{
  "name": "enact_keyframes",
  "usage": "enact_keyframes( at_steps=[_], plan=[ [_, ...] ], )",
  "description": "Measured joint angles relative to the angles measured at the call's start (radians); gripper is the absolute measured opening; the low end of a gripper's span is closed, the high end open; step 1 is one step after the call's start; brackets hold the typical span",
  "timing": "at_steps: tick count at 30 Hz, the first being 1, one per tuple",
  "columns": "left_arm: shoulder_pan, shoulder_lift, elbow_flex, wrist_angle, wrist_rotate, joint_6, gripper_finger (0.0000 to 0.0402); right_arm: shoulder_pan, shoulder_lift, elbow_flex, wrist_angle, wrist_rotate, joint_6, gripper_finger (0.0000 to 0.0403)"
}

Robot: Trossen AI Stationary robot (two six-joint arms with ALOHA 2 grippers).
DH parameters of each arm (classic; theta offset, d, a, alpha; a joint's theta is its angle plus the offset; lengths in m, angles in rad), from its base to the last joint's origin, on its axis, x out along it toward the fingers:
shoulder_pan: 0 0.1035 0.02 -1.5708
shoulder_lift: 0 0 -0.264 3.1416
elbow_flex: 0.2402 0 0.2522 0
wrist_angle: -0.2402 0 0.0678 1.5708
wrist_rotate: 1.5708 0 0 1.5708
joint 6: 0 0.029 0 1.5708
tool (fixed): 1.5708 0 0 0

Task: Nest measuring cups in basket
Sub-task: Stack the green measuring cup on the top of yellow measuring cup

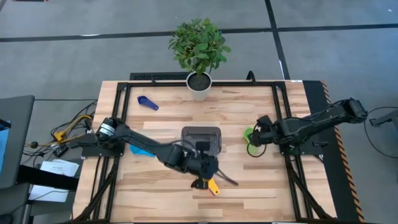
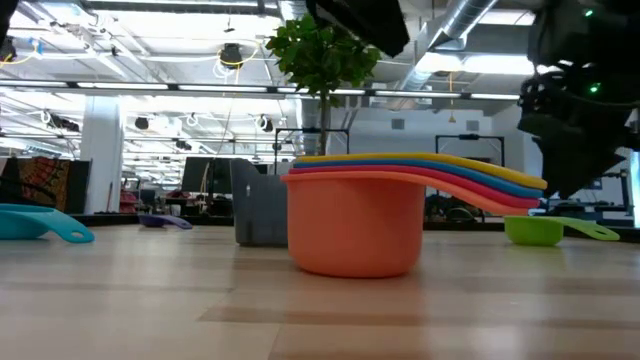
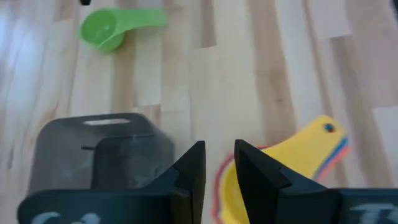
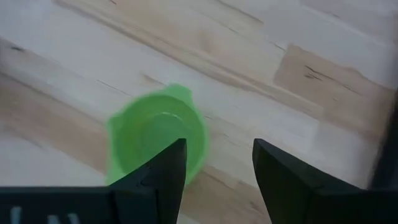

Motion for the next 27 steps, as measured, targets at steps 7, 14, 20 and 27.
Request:
enact_keyframes(
  at_steps=[7,14,20,27],
  plan=[
    [-0.073,-0.038,-0.063,0.039,-0.151,-0.037,0.0075,-0.057,0.051,0.000,0.023,-0.028,-0.042,0.0176],
    [-0.130,-0.195,-0.257,0.064,-0.325,-0.188,0.0075,-0.048,0.150,0.000,0.080,-0.054,-0.056,0.0158],
    [-0.215,-0.343,-0.471,0.122,-0.399,-0.398,0.0075,-0.047,0.217,0.001,0.090,-0.060,-0.061,0.0140],
    [-0.331,-0.399,-0.580,0.221,-0.524,-0.467,0.0075,-0.047,0.264,0.002,0.198,-0.094,-0.182,0.0088]
  ],
)
